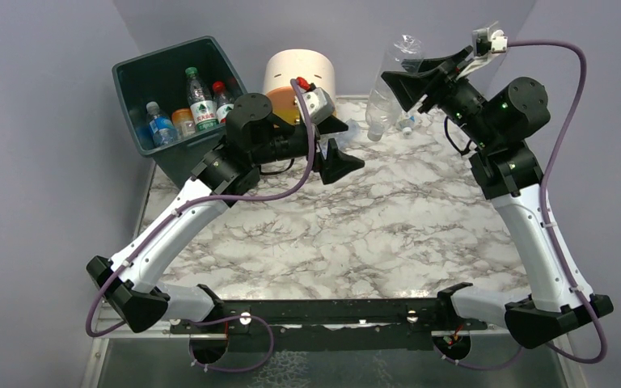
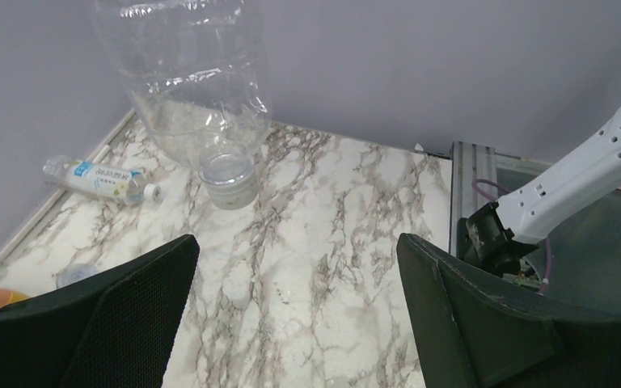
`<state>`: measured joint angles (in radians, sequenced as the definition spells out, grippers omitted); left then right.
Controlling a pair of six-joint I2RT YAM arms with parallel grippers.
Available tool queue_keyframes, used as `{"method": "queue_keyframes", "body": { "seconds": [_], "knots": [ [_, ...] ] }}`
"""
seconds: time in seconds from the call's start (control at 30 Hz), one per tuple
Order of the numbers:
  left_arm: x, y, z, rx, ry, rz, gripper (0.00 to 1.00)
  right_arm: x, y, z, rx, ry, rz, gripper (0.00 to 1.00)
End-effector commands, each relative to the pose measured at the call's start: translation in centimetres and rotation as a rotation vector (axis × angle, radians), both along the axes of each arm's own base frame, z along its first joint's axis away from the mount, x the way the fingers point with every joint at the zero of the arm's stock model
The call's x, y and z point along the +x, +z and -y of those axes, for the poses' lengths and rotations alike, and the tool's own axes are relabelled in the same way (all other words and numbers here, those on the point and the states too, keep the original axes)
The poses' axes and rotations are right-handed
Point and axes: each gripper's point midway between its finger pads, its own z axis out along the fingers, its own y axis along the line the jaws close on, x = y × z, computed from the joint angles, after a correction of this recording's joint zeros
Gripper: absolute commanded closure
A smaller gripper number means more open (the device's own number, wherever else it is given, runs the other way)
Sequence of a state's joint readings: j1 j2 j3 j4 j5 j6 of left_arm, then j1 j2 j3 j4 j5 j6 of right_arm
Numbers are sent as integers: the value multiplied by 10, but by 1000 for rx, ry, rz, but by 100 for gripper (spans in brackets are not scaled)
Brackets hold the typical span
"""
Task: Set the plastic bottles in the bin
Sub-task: Pick up the plastic bottle at the center of the board.
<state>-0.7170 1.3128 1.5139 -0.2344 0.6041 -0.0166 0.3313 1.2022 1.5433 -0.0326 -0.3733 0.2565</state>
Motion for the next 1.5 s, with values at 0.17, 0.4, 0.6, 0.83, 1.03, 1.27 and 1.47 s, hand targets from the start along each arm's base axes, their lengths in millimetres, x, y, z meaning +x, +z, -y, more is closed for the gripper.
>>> {"method": "queue_keyframes", "body": {
  "seconds": [0.17, 0.4, 0.6, 0.83, 1.03, 1.27, 1.47],
  "knots": [
    [1, 35, 14, -123, -21, 88, 1, -26, 1, -24, -34, 131, 4, 55],
    [10, 41, 28, -133, -33, 54, 1, -35, -2, -37, -42, 175, 6, 54],
    [17, 40, 34, -142, -27, 40, 1, -45, -3, -48, -41, 218, 2, 54],
    [27, 40, 32, -139, 22, 55, 1, -49, -8, -52, -50, 226, -13, 54],
    [29, 42, 34, -144, 23, 61, 1, -52, -13, -57, -50, 254, -25, 54],
    [32, 38, 37, -142, 25, 51, 6, -52, -17, -59, -47, 259, -33, 54],
    [35, 34, 40, -125, 22, 39, 24, -52, -15, -59, -37, 261, -27, 54]
  ]
}}
